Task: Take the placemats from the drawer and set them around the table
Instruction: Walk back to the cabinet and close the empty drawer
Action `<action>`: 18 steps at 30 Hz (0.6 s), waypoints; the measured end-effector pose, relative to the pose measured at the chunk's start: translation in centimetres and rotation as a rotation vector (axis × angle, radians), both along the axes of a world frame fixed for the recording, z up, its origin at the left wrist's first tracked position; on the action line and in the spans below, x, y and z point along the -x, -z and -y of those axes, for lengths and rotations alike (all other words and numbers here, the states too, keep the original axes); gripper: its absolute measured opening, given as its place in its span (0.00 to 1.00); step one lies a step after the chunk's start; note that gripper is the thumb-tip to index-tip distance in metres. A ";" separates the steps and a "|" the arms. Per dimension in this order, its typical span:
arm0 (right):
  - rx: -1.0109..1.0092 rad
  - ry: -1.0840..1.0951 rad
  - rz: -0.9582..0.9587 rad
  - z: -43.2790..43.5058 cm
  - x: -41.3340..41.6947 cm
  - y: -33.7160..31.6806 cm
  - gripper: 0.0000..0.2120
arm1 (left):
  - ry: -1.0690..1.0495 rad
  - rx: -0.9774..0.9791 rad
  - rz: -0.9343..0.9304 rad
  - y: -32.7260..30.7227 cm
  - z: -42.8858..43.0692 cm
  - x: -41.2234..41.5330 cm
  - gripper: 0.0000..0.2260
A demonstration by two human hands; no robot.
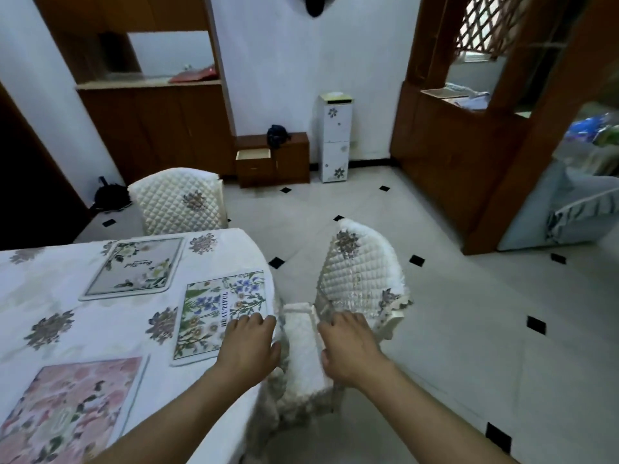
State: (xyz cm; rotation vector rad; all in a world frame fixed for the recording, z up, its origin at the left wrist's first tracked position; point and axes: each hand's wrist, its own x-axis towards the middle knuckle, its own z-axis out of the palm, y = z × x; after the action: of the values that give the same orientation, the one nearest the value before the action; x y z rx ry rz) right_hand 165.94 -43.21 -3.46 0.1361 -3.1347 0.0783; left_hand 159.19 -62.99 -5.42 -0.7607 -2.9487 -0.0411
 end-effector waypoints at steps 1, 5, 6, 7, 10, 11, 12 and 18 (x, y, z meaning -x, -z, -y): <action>-0.016 -0.020 -0.002 -1.4 0.3 -0.3 0.16 | 0.009 0.006 -0.003 -0.4 -2.2 -0.1 0.16; -0.040 -0.024 -0.039 -8.2 1.4 -1.2 0.17 | 0.030 -0.014 -0.019 -1.9 -10.7 0.8 0.17; -0.050 -0.020 -0.034 -8.9 1.5 -1.3 0.16 | 0.028 -0.011 -0.006 -2.2 -11.4 1.0 0.17; -0.042 -0.010 -0.030 -10.3 1.9 -1.3 0.15 | 0.034 -0.001 0.002 -2.3 -12.7 1.6 0.17; -0.003 0.020 -0.015 -14.6 4.2 -1.0 0.14 | 0.054 -0.004 0.016 -2.5 -16.7 4.1 0.18; 0.003 0.026 -0.004 -15.8 5.0 -1.0 0.14 | 0.053 -0.007 0.018 -2.7 -17.8 5.0 0.18; 0.002 0.028 0.001 -17.1 6.1 -1.0 0.14 | 0.050 -0.016 0.016 -2.8 -19.2 6.2 0.18; -0.049 0.073 0.011 -25.1 14.0 -2.3 0.15 | 0.026 -0.078 -0.021 -3.1 -27.0 14.3 0.17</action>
State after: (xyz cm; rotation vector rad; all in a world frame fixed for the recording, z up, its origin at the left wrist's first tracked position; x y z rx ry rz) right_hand 151.90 -18.14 -1.12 0.0215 -3.1501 0.0014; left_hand 144.87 -36.01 -2.36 -0.7839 -2.8980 -0.1473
